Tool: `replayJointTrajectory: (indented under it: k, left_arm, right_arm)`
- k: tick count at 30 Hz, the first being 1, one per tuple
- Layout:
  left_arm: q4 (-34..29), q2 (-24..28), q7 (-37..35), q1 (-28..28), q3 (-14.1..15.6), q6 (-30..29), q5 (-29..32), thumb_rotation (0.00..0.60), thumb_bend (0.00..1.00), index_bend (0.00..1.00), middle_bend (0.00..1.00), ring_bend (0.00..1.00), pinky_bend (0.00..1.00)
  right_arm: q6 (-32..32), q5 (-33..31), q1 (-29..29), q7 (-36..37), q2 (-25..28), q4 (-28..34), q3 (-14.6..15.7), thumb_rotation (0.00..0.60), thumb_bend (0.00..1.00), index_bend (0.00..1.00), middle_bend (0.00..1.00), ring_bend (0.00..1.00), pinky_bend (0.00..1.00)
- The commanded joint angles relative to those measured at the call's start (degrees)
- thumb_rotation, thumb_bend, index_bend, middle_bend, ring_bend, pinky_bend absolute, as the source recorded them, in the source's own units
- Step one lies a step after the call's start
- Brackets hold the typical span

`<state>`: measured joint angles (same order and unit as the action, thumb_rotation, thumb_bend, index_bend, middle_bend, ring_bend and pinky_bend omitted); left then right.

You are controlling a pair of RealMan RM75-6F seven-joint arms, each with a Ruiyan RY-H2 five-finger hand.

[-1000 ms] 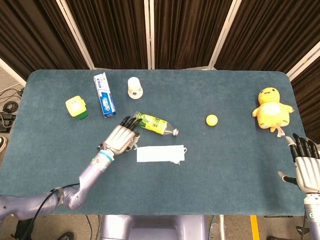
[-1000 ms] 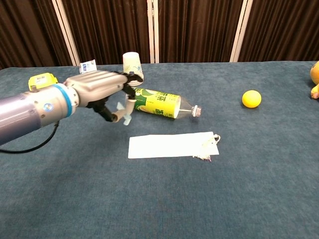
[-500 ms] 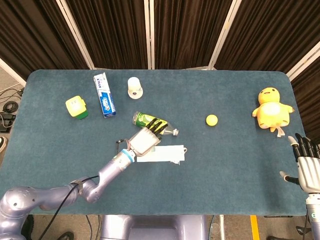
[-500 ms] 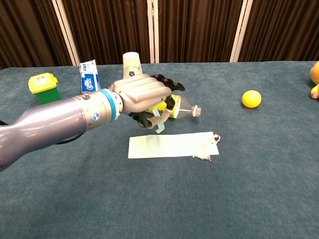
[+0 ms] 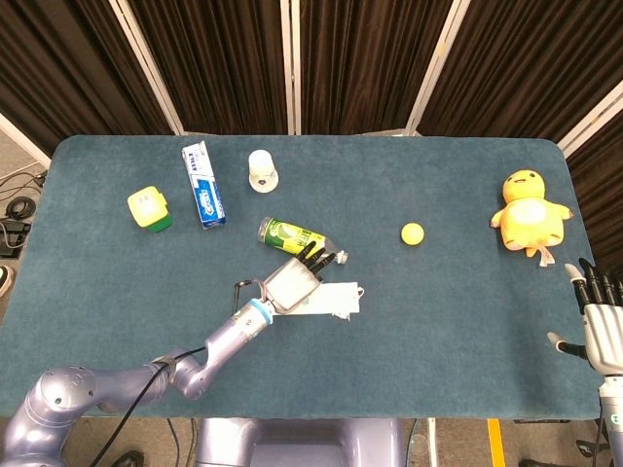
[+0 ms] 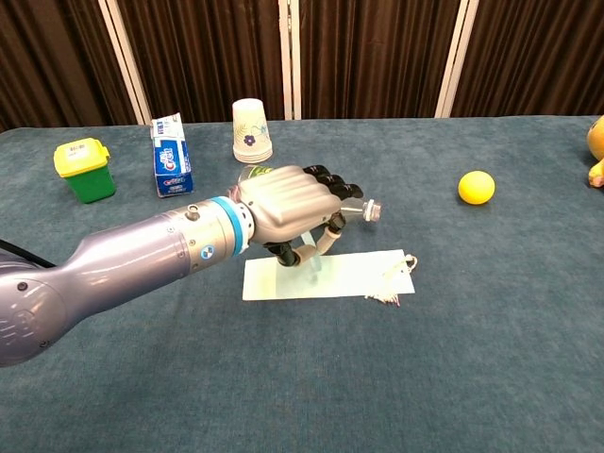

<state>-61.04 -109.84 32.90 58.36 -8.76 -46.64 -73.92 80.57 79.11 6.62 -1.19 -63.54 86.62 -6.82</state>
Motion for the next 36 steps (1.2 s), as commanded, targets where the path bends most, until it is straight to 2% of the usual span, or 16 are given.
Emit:
replayJointTrajectory:
  k: [1, 2, 4, 9, 16, 18, 20, 22, 24, 27, 29, 32, 34, 36]
  left_arm:
    - [0.48, -0.89, -0.02, 0.09, -0.36, -0.45, 0.27, 0.600, 0.30, 0.04, 0.00, 0.00, 0.00]
    - [0.64, -1.29, -0.26, 0.10, -0.62, -0.92, 0.23, 0.600, 0.27, 0.00, 0.00, 0.00, 0.00]
    - [0.74, -1.49, -0.51, 0.14, -0.82, -1.49, -0.02, 0.600, 0.25, 0.00, 0.00, 0.00, 0.00]
    - [-0.77, -0.67, -1.87, -0.07, -1.68, -3.72, -1.00, 0.600, 0.25, 0.00, 0.00, 0.00, 0.00]
    - [-8.48, 5.43, -3.87, -2.35, -4.64, -9.59, -1.34, 0.600, 0.24, 0.00, 0.00, 0.00, 0.00]
    - [-12.15, 8.72, -3.94, -4.05, -5.32, -11.54, -0.65, 0.600, 0.20, 0.00, 0.00, 0.00, 0.00]
    - [-15.64, 12.06, -3.48, -6.05, -5.61, -13.06, 0.67, 0.600, 0.06, 0.00, 0.00, 0.00, 0.00]
    - [-19.73, 16.06, -2.22, -8.40, -5.52, -13.92, 3.07, 0.600, 0.00, 0.00, 0.00, 0.00, 0.00]
    - [-24.93, 20.98, -0.99, -11.40, -5.17, -15.35, 5.88, 0.600, 0.00, 0.00, 0.00, 0.00, 0.00]
    - [-29.65, 26.04, -1.07, -15.21, -4.25, -18.81, 6.70, 0.600, 0.00, 0.00, 0.00, 0.00, 0.00]
    - [-35.39, 32.40, -1.84, -21.57, -2.41, -25.24, 7.11, 0.600, 0.00, 0.00, 0.00, 0.00, 0.00]
    - [-40.03, 37.16, -1.82, -25.75, -0.74, -29.07, 7.26, 0.600, 0.00, 0.00, 0.00, 0.00, 0.00]
    - [-41.55, 38.55, -1.72, -27.16, -0.13, -30.49, 7.11, 0.600, 0.00, 0.00, 0.00, 0.00, 0.00]
    - [-43.34, 40.18, -1.62, -28.95, 0.74, -32.09, 7.14, 0.600, 0.00, 0.00, 0.00, 0.00, 0.00]
  right_arm:
    - [0.02, 0.07, 0.01, -0.02, 0.03, 0.04, 0.03, 0.600, 0.00, 0.03, 0.00, 0.00, 0.00]
    - [0.03, 0.06, 0.00, -0.03, 0.03, 0.03, 0.03, 0.600, 0.00, 0.03, 0.00, 0.00, 0.00]
    - [0.01, 0.01, -0.01, -0.01, 0.04, -0.01, 0.02, 0.600, 0.00, 0.03, 0.00, 0.00, 0.00]
    - [-0.06, -0.09, 0.01, 0.16, 0.06, -0.14, -0.02, 0.600, 0.00, 0.03, 0.00, 0.00, 0.00]
    - [0.04, 0.41, 0.02, 0.25, 0.04, -0.17, 0.19, 0.600, 0.00, 0.03, 0.00, 0.00, 0.00]
    - [-0.04, 0.70, 0.07, 0.18, 0.00, -0.06, 0.37, 0.600, 0.00, 0.03, 0.00, 0.00, 0.00]
    - [-0.09, 1.00, 0.14, -0.16, -0.09, 0.02, 0.56, 0.600, 0.00, 0.03, 0.00, 0.00, 0.00]
    - [-0.05, 1.18, 0.22, -0.74, -0.27, 0.09, 0.64, 0.600, 0.00, 0.03, 0.00, 0.00, 0.00]
    - [-0.08, 1.06, 0.43, -1.52, -0.58, 0.33, 0.48, 0.600, 0.00, 0.03, 0.00, 0.00, 0.00]
    - [-0.93, 1.34, 1.25, -2.63, -0.79, 0.57, 0.42, 0.600, 0.00, 0.03, 0.00, 0.00, 0.00]
    - [-4.95, 2.72, 4.18, -4.16, -0.76, 1.15, 0.68, 0.600, 0.00, 0.03, 0.00, 0.00, 0.00]
    - [-9.86, 3.33, 7.50, -4.98, -0.48, 2.62, 0.68, 0.600, 0.00, 0.03, 0.00, 0.00, 0.00]
    - [-12.20, 3.32, 8.95, -4.71, -0.28, 3.39, 0.61, 0.600, 0.01, 0.03, 0.00, 0.00, 0.00]
    - [-15.53, 3.33, 11.08, -4.31, -0.09, 4.48, 0.46, 0.600, 0.12, 0.04, 0.00, 0.00, 0.00]
